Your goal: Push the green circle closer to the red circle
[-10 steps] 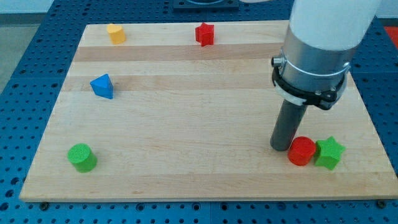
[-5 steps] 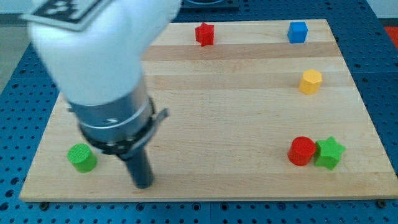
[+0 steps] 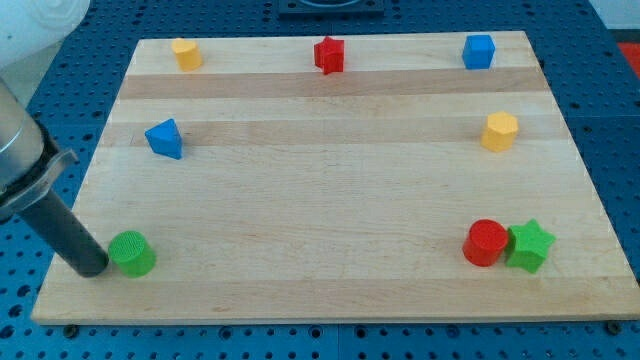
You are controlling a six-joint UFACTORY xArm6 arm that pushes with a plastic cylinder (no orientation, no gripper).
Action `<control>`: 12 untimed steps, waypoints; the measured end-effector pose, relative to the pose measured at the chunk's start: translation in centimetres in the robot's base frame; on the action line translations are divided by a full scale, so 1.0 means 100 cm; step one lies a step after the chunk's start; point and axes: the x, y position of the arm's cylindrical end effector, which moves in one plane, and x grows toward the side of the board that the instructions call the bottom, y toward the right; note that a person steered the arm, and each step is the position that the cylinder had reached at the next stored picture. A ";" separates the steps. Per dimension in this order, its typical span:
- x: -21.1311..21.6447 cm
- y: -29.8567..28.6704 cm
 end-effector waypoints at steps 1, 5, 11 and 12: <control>-0.005 0.026; 0.025 0.138; -0.038 0.230; -0.040 0.255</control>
